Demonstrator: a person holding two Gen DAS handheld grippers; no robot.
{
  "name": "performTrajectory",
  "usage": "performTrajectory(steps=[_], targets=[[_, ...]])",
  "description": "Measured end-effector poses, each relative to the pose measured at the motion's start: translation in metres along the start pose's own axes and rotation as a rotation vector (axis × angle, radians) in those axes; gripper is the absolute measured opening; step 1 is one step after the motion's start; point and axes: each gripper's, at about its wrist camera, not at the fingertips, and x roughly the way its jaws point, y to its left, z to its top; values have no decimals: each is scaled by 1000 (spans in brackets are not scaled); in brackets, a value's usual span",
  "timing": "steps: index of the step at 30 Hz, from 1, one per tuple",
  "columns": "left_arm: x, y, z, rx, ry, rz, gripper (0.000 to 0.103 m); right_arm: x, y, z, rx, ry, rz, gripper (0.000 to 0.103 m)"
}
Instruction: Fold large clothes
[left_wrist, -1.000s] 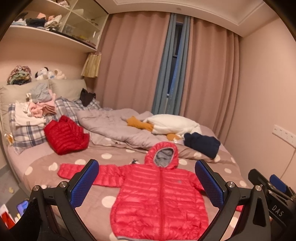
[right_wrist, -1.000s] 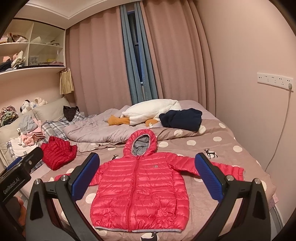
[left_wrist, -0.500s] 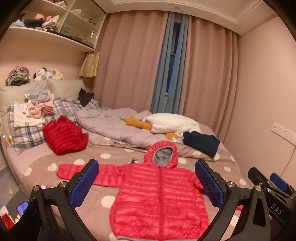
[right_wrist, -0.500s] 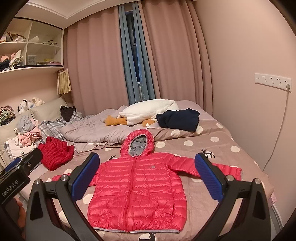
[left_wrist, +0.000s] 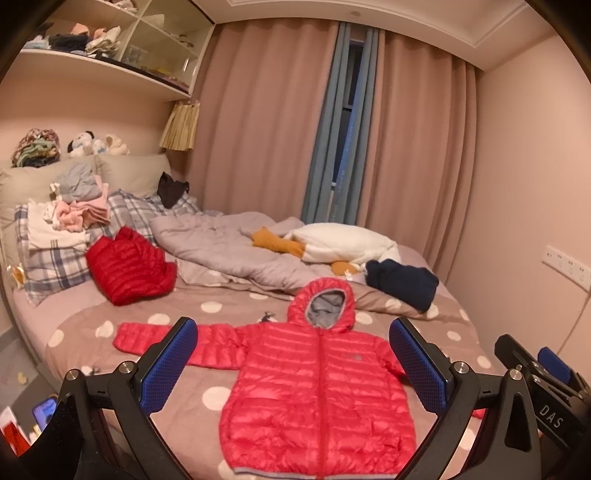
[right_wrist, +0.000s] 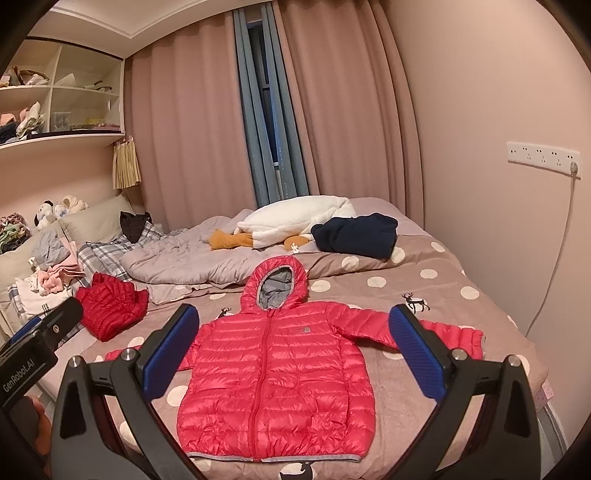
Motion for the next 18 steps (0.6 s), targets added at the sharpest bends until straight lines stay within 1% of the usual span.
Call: performTrajectory(steps=[6,10,14,18], targets=[[-1,5,-1,-13,15,5,103,-2,-5,-1,24,5,17,103],[-1,5,-1,-9,14,7,103,-4,-3,-3,22,3,5,103],[-1,7,0,-19,12,12,103,-4,-4,-3,29,6,15,103],[2,7,-1,-30,14,35,103,-3,-4,-4,28,5,0,103]])
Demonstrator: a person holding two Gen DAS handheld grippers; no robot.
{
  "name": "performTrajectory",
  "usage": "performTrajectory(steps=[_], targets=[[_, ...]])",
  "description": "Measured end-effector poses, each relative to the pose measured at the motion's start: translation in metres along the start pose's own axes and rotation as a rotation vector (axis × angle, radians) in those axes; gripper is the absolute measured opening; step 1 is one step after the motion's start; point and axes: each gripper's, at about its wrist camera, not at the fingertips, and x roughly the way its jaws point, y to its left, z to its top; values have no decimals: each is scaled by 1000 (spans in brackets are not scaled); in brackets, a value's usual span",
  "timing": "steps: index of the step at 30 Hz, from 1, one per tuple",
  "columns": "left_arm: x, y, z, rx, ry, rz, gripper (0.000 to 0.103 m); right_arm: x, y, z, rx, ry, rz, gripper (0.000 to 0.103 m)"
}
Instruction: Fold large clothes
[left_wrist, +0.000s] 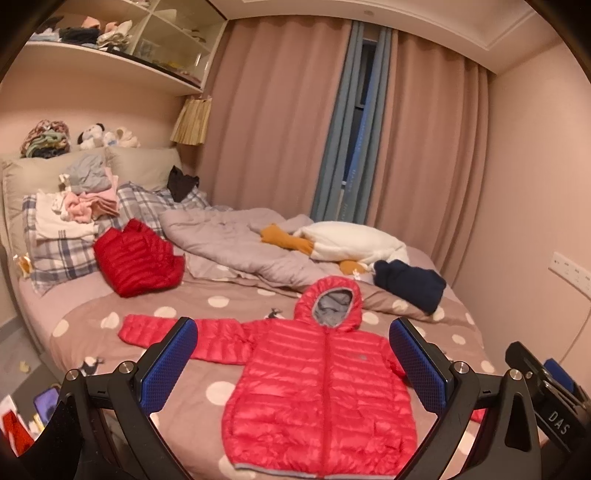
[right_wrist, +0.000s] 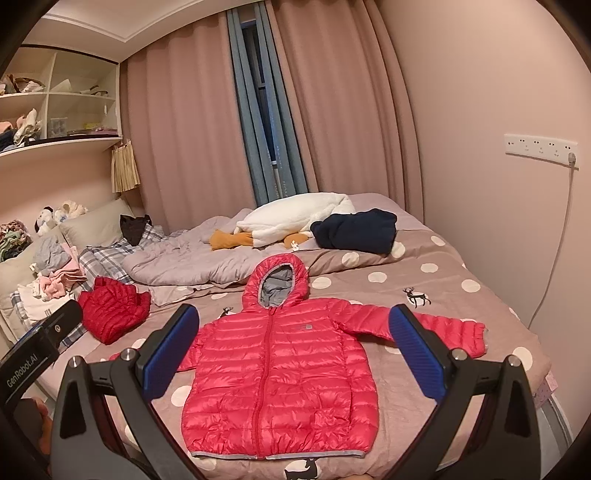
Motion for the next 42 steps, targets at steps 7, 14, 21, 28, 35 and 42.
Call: performTrajectory(steps=[7,14,21,28,35,42], targets=[[5,0,-2,-7,13,22,103,4,0,-1,3,8,-18,103],[6,3,-3,-15,20,25,103,6,3,-3,2,16,-32,103],[7,5,-3,-23,24,36,103,8,6,-4,-13,21,-18,103],[6,4,-3,-11,24,36,103,8,10,-4,-27,17,-24,103],[7,2,-3,-3,20,51,103,9,12,-4,-34,18,-31,103],[7,1,-3,0,25,48,103,9,12,-2,-42,14,-30,103]])
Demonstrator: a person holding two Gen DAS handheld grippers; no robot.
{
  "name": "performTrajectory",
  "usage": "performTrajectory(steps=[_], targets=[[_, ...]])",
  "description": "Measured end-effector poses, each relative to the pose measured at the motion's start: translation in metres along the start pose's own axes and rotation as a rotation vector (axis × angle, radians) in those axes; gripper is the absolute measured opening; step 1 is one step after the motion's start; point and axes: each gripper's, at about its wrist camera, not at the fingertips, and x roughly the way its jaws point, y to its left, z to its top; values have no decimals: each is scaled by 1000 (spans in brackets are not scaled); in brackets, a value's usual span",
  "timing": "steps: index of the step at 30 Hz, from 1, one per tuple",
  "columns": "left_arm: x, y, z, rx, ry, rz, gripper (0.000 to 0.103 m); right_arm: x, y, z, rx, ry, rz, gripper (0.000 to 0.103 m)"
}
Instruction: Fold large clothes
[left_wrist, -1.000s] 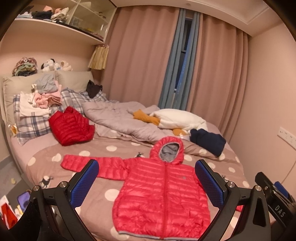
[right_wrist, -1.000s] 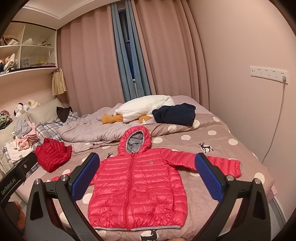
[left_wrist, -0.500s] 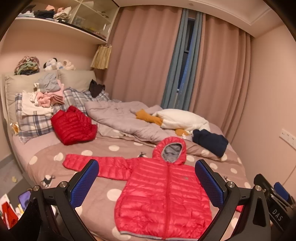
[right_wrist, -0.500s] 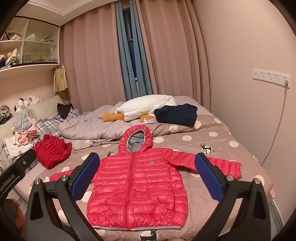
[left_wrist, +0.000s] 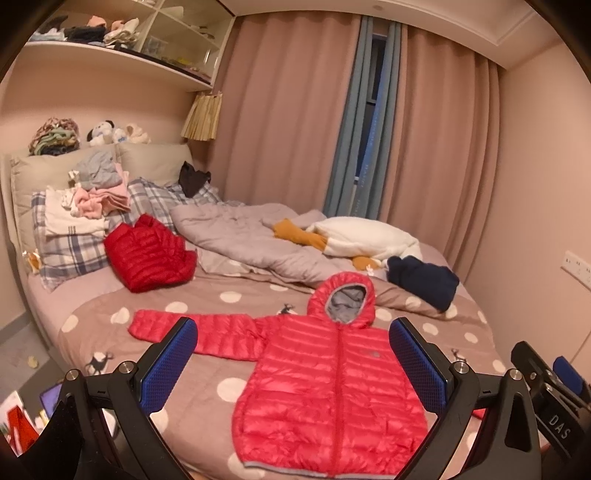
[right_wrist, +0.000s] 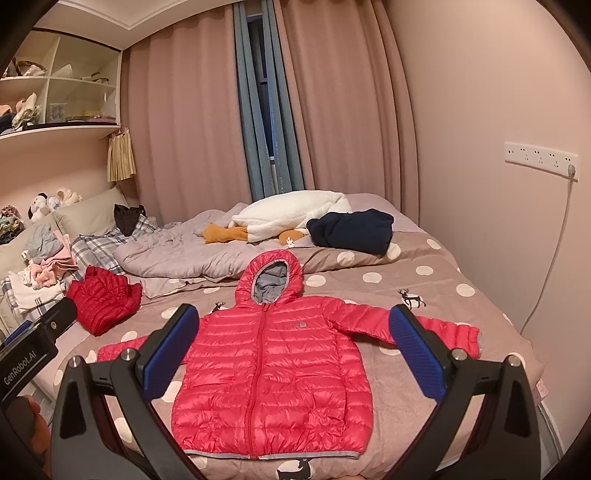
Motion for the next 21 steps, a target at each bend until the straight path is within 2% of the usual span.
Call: performTrajectory(steps=[21], targets=[[0,-1,0,-2,6,-1,103,2,1,-3,-14,9,-9,103]])
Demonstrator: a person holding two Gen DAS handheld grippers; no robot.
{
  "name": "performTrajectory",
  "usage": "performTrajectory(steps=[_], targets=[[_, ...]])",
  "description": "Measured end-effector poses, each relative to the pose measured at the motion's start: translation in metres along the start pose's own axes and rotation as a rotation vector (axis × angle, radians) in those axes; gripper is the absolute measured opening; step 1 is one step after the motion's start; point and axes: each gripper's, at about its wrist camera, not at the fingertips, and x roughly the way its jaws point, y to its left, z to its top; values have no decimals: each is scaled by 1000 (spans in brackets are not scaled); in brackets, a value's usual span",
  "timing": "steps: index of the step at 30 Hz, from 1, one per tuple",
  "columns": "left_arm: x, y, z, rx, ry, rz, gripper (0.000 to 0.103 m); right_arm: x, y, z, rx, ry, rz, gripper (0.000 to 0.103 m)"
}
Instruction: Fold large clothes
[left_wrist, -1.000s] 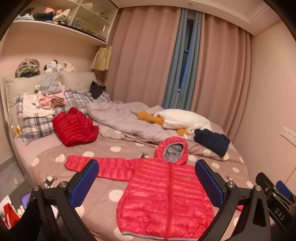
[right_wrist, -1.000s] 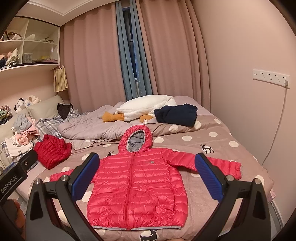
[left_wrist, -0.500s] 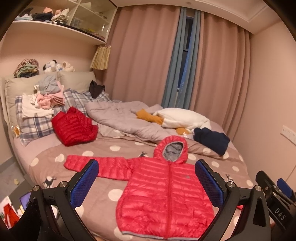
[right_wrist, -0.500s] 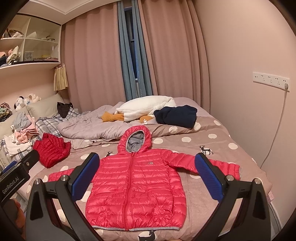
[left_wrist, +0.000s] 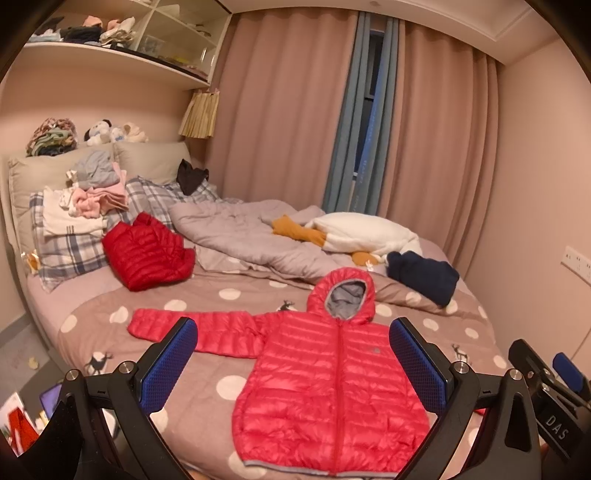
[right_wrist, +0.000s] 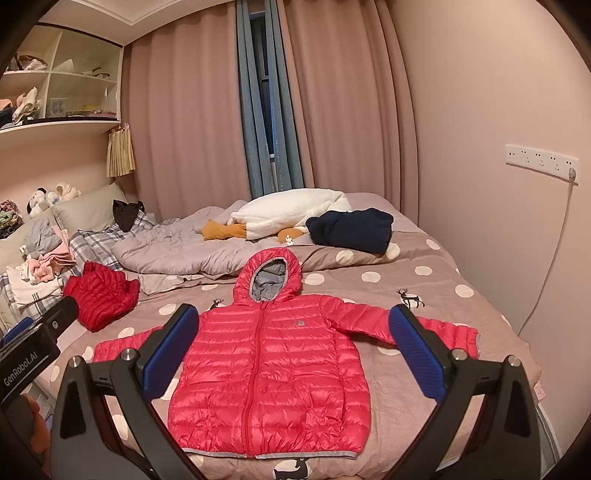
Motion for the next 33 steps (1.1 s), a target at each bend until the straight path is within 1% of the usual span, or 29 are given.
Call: performTrajectory(steps=[13,20,23,25,27,30,31,33], targets=[[1,0,0,1,1,1,103,1,2,-1,-1,3,0,103],[1,3,-2,-1,2,5,103,-2,9,-4,-2,3,-1,103],[6,9,-2,-10,3,2,103,0,11,-5,-2,12,2,103],[19,16,3,-23,15,-1,103,7,9,-3,7,14,-9,103],[33,21,5,-40,29,16,103,20,3,-1,24,14,-29,103],[71,39,9,-91,61,31,103,54,-17,2,73,37,-66,103],[92,51,9,-129,79,49,103,67,-25,3,93,49,-79,103],[121,64,7,-179,90,77,103,100,-47,2,146,79,-118,103]])
